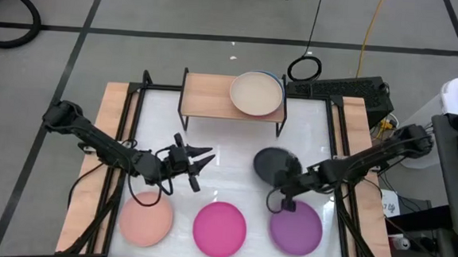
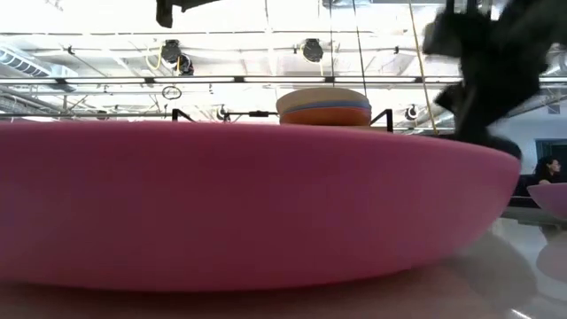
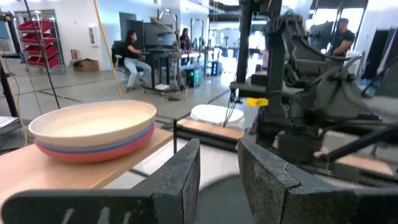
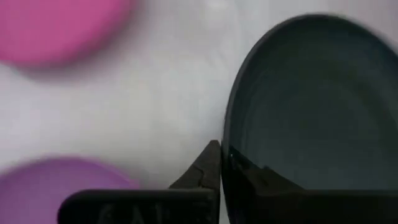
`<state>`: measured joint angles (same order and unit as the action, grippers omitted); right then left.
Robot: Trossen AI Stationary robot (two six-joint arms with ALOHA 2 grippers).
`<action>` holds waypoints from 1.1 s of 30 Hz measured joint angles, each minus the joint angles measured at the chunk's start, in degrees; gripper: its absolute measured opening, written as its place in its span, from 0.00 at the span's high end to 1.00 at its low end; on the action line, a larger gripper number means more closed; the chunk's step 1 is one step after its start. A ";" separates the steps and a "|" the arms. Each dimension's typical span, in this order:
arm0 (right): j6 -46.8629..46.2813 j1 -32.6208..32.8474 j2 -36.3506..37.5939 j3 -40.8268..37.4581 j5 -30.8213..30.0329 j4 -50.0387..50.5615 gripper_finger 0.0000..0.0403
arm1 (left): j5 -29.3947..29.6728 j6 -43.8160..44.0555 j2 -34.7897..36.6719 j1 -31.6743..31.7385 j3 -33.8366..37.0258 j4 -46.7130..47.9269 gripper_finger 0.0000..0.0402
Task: Place and stack plates onto a shelf
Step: Put the black plate on the shelf
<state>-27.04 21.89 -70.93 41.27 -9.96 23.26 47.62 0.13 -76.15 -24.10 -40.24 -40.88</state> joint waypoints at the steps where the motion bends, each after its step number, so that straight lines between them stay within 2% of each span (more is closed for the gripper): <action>1: 0.84 0.39 0.63 0.63 0.19 -1.48 1.00 | 0.03 -0.29 0.22 0.00 -0.01 -0.40 0.72; 8: 9.55 0.40 0.12 5.44 0.04 -11.97 1.00 | 0.29 -4.57 2.90 -2.41 -0.03 0.48 0.72; 13: 17.34 -1.89 -3.02 12.97 -0.38 -12.55 1.00 | 5.07 -8.28 5.44 -6.23 -0.03 1.55 0.72; 17: 23.41 -4.37 -8.04 20.40 -3.53 -11.71 1.00 | 4.46 -10.98 6.96 -8.67 -0.03 1.86 0.72; 24: 35.50 -9.60 -17.35 32.82 -4.19 -9.07 1.00 | 4.37 -13.01 9.89 -10.13 1.55 4.07 0.72; 28: 44.68 -12.05 -21.49 35.14 -6.99 -12.52 1.00 | 4.41 -15.10 15.99 -8.46 5.72 0.18 0.72; 31: 50.67 -13.86 -24.43 36.03 -9.69 -14.06 1.00 | 4.34 -15.10 22.46 -6.51 8.10 0.11 0.72; 33: 54.38 -15.18 -26.39 37.13 -9.38 -16.31 1.00 | 4.42 -15.26 26.37 -5.11 9.37 0.67 0.72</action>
<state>27.35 6.70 -97.32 78.41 -19.35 6.95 52.05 -15.12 -49.78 -29.20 -30.87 -40.21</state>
